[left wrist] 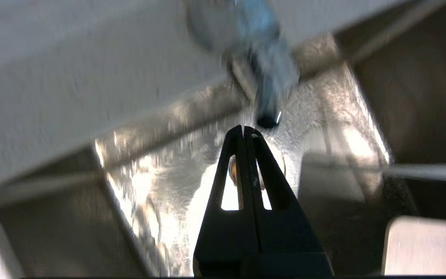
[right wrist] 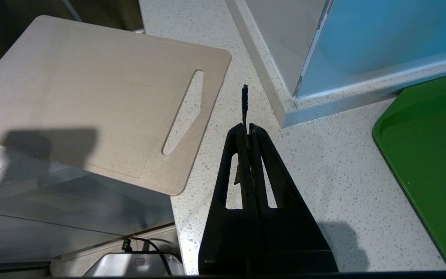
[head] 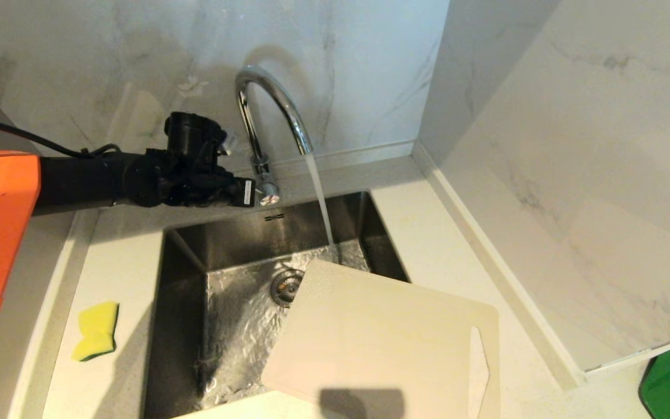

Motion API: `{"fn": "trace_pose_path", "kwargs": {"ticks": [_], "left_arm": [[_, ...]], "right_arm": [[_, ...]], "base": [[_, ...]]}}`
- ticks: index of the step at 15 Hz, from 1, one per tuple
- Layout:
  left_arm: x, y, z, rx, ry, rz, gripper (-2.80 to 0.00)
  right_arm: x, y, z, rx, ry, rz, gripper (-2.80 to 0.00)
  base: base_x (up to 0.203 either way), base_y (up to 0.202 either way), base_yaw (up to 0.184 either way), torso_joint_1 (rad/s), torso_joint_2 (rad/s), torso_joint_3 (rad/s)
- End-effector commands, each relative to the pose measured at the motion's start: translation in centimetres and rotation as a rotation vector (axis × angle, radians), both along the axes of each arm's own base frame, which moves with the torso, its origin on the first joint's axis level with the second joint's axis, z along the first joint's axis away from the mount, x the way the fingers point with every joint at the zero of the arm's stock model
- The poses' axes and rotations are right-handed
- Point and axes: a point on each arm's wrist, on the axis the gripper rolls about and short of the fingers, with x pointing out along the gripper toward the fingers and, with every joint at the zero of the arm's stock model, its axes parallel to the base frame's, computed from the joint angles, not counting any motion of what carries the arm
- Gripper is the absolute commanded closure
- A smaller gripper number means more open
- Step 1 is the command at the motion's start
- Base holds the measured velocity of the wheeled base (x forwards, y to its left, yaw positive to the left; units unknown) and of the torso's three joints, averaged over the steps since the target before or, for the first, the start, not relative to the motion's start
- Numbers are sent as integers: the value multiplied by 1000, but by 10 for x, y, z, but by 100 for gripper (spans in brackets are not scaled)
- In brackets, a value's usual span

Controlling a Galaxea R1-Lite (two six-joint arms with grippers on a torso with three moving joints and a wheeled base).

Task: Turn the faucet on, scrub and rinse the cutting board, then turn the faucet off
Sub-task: Turn off the tap

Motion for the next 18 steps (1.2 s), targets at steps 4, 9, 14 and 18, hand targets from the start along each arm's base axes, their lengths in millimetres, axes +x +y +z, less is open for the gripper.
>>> {"fn": "trace_pose_path", "kwargs": {"ticks": [4,9,14,18], "left_arm": [[-7,2,4,2,38,-6,0],[-7,2,5,-4,42,-17,0],[-10,2,12,-49,34,-33,0],[-8,1,12,-52,10,-32,0]], "right_arm": [[0,0,0,0,0,0,0],[0,0,0,0,0,-1,0],[0,0,0,1,0,0,0],[0,0,0,0,0,0,0]], "base": [[0,0,0,0,0,0],[0,0,0,0,0,0],[0,0,0,0,0,0],[0,0,0,0,0,0]]}}
